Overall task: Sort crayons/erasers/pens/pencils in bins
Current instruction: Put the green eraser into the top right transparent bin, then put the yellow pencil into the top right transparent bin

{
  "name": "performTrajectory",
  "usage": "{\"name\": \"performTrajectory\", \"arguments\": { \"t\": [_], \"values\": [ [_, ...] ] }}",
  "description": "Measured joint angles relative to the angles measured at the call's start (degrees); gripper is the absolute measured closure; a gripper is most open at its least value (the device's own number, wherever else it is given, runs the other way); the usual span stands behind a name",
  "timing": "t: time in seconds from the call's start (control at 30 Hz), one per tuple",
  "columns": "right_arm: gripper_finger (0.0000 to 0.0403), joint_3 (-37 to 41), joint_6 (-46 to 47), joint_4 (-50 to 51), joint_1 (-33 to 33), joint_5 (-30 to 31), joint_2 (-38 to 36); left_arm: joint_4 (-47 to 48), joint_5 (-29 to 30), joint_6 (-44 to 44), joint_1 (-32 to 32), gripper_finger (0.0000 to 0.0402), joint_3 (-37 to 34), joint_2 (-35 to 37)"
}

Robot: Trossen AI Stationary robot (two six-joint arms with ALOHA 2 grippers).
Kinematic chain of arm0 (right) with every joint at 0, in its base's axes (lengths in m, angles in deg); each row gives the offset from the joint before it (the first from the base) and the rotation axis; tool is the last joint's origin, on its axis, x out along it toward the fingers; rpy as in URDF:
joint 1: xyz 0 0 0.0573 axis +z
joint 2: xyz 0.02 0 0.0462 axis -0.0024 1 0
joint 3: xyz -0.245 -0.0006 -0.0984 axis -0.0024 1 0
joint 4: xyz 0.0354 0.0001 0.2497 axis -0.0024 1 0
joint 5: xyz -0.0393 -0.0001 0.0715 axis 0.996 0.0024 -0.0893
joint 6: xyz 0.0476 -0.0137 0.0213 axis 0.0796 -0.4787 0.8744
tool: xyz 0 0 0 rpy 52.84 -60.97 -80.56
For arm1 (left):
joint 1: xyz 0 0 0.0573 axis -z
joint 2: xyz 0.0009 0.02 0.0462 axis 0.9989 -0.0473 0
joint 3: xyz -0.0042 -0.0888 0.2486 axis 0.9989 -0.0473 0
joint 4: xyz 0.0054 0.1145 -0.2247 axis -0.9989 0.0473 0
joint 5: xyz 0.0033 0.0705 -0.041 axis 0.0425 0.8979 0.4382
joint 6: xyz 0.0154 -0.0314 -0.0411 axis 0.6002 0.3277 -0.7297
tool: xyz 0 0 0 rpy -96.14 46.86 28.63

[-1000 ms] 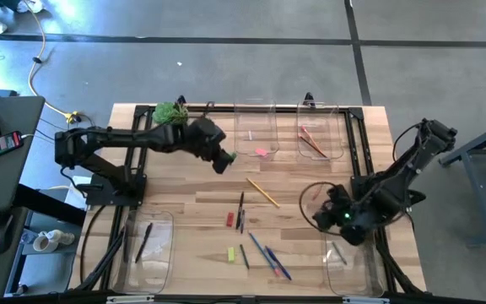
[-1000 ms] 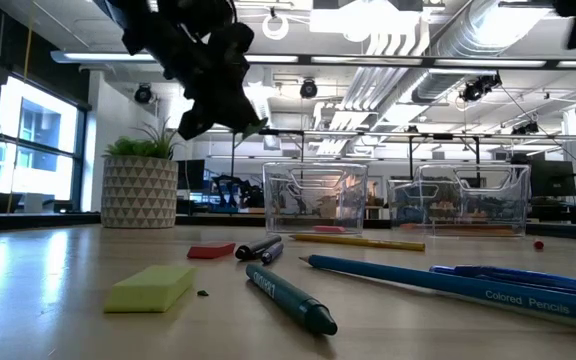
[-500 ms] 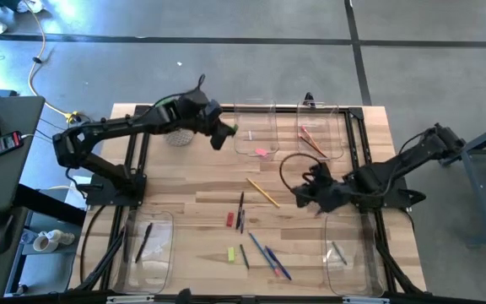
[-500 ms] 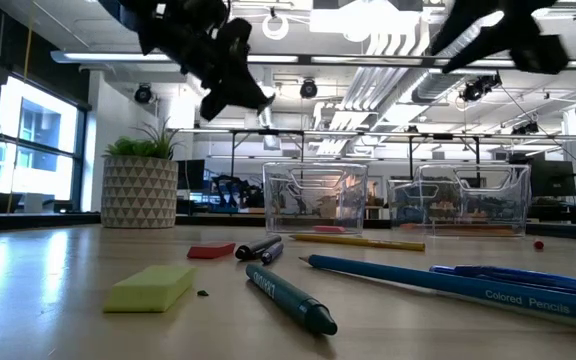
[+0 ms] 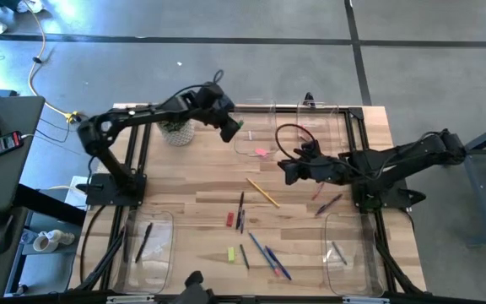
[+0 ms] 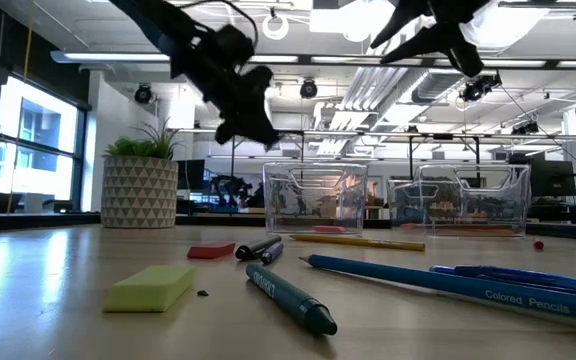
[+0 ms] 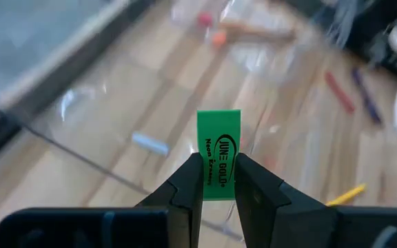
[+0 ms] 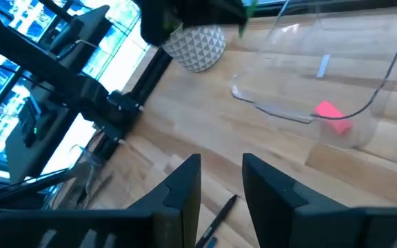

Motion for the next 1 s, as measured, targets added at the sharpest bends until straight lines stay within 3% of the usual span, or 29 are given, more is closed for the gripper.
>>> {"name": "performTrajectory", "arguments": {
  "t": [0.23,0.57,1.0],
  "values": [
    [0.0304,0.0,0.5,1.9,-0.1,-0.1,2.1,-0.1,0.0,1.4,1.4,0.0344,3.1,-6.7],
    [0.0304,0.0,3.2,3.0,-0.1,-2.3,7.2,0.4,0.7,1.5,1.8,0.0338,3.7,-10.1],
    [0.0304,0.0,7.1,2.9,-0.1,-8.1,12.1,1.0,0.7,2.9,1.8,0.0267,3.7,-10.1]
  ]
}}
